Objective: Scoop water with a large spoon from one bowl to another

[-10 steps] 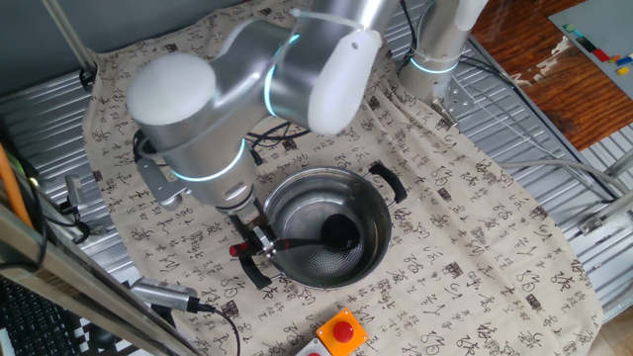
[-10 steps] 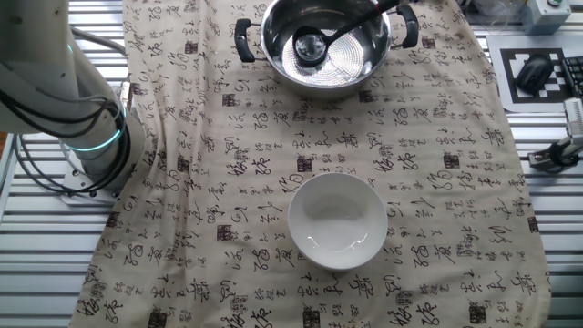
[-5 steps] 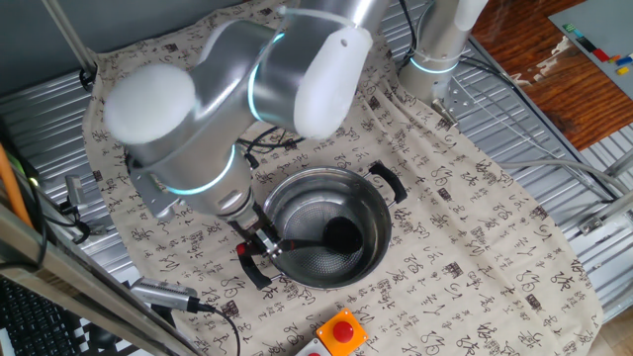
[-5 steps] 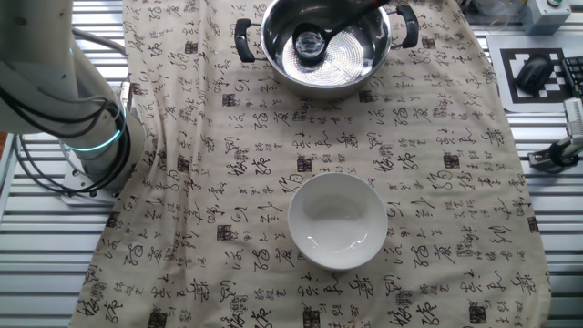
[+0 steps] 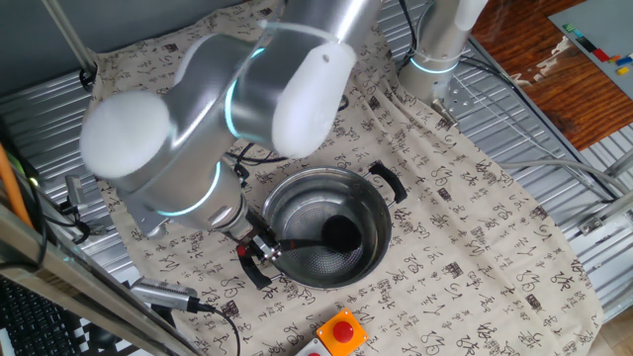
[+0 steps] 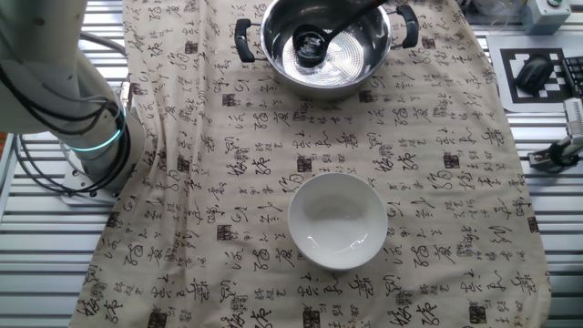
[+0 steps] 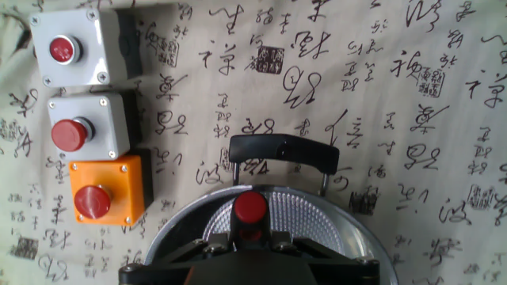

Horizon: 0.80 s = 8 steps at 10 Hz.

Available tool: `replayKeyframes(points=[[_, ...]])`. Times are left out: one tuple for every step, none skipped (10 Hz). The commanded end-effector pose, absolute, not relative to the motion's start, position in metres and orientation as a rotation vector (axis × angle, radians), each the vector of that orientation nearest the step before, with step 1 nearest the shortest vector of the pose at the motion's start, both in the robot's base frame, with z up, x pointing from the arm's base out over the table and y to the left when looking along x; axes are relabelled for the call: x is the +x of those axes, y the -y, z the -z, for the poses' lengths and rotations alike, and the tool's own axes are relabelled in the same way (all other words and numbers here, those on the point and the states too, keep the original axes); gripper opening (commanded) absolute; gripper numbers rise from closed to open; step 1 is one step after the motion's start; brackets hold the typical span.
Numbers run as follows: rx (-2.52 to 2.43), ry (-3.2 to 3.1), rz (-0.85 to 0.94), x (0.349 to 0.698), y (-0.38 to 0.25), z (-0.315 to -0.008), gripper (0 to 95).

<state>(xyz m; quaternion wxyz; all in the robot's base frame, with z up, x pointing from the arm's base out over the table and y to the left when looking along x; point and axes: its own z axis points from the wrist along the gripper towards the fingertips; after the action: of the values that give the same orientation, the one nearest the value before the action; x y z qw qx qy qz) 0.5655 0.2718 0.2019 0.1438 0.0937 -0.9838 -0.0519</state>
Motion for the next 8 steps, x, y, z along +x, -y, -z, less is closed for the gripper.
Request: replayKeyframes(points=[[0.272,2.831,0.152,0.5651,-0.2718,-0.2022,0.0],[0.273,2.832,0.152,0.5651,-0.2718,-0.2022,0.0],[0.273,2.838,0.151,0.5649,-0.2717,-0.2022,0.0],[0.273,2.846,0.153,0.5642,-0.2713,-0.2023,0.0],[0.278,2.85,0.156,0.5623,-0.2704,-0.2023,0.0],[0.282,2.85,0.156,0.5607,-0.2695,-0.2023,0.0],[0.287,2.85,0.156,0.5586,-0.2688,-0.2019,0.0],[0.295,2.851,0.153,0.557,-0.2683,-0.2013,0.0]])
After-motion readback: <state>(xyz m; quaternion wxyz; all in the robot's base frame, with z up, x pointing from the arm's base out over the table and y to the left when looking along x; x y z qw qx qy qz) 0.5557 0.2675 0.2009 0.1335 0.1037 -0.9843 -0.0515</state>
